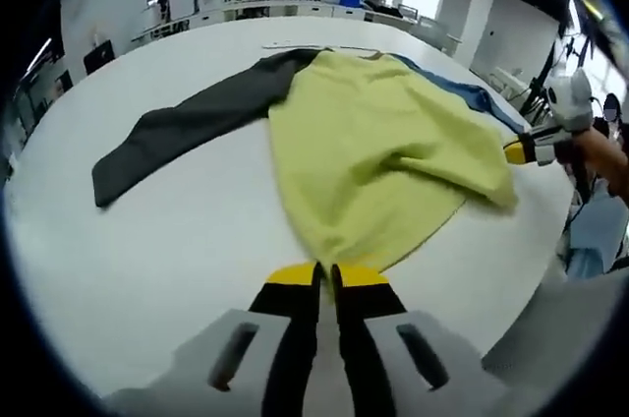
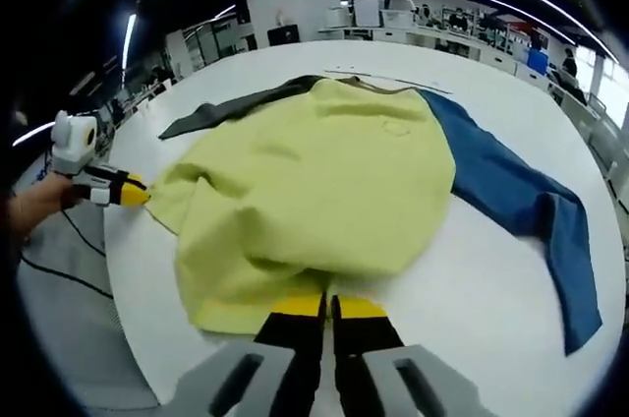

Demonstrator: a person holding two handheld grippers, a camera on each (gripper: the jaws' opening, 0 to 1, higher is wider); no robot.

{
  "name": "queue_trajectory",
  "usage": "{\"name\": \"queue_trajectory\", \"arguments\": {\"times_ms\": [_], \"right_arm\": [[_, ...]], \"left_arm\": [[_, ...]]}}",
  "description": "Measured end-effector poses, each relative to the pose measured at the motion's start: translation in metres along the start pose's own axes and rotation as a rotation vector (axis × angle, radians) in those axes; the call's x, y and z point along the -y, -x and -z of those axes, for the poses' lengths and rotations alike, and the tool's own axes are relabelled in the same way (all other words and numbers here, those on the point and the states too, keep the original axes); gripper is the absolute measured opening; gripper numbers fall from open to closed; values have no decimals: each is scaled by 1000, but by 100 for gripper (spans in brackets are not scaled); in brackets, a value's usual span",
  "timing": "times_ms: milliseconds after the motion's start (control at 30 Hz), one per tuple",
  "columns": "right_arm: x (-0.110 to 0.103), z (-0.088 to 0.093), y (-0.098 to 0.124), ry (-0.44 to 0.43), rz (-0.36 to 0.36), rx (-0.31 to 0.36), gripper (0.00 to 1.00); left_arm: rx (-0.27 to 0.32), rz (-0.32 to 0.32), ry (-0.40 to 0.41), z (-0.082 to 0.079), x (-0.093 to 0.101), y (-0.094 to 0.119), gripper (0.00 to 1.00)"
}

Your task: Fold the garment on the visible template until the final outline fits inside the template.

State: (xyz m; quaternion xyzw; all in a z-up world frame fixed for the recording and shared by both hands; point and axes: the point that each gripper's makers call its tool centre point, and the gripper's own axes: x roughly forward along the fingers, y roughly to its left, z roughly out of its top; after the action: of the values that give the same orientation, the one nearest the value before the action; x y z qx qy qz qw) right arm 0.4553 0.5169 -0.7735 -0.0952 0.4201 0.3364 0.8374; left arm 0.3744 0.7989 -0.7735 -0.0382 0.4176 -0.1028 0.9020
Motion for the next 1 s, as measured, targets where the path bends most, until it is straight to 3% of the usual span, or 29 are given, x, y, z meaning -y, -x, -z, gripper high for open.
{"name": "queue_trajectory", "arguments": {"times_ms": [133, 433, 667, 1000], "right_arm": [[4, 2, 8, 5, 21, 6, 0], [9, 24, 36, -71, 67, 4, 0], [4, 39, 50, -132, 80, 6, 0], [-10, 59, 65, -138, 104, -17, 0]], "left_arm": [[-17, -14, -32, 1, -4, 2, 0], [-9, -14, -86, -3, -12, 13, 0], [5, -13, -72, -5, -18, 21, 0], [-15, -7, -96, 5, -14, 28, 0]]}}
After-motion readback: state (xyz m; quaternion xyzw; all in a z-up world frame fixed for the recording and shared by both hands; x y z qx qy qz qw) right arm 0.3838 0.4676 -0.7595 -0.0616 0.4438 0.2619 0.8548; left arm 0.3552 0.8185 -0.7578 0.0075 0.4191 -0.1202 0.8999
